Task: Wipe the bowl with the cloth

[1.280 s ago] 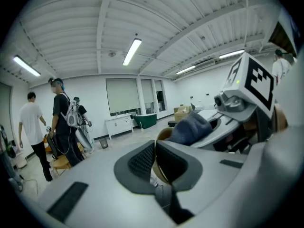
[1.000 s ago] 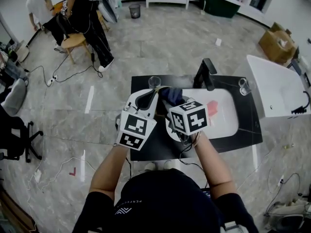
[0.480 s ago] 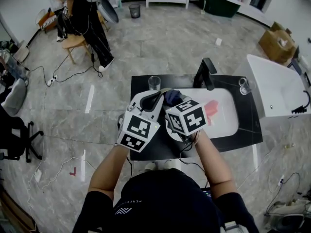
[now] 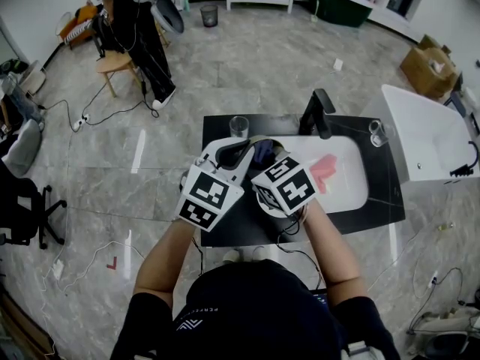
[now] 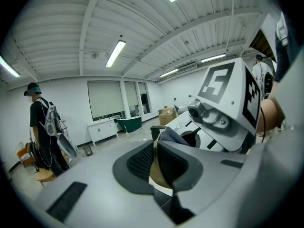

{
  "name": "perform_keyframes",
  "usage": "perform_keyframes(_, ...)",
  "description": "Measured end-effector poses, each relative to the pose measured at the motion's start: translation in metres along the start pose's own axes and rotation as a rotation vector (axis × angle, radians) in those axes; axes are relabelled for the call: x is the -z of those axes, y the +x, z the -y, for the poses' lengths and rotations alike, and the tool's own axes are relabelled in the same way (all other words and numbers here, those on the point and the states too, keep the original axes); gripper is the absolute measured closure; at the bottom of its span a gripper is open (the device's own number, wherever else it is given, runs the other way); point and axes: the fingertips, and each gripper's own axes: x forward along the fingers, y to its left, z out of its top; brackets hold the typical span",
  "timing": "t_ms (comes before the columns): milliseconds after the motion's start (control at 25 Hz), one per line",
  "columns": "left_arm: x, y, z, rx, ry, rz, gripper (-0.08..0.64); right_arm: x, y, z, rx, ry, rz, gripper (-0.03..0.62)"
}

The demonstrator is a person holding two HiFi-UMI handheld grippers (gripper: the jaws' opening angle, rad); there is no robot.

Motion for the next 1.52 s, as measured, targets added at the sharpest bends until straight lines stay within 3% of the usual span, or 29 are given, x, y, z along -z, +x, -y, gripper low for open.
perform_keyframes(640,0.008,-0.007,-0.002,0.099,0.016,-0.015,0.535,0.015,0.000,-0.034,-0.147,-0.139,-0.095,0.534)
perform_keyframes(1000,0.016,-0.012,-0.011,0.071,-0.015,-0.020,0.535,0.039,-0.002,-0.033,-0.083,-0.224,-0.213,0.534)
perform_keyframes(1520,0.037,-0.012,-0.011,0.054,-0.030,-0.060,0.535,0.052,-0.002,-0.004,0.047,-0.210,-0.250,0.534)
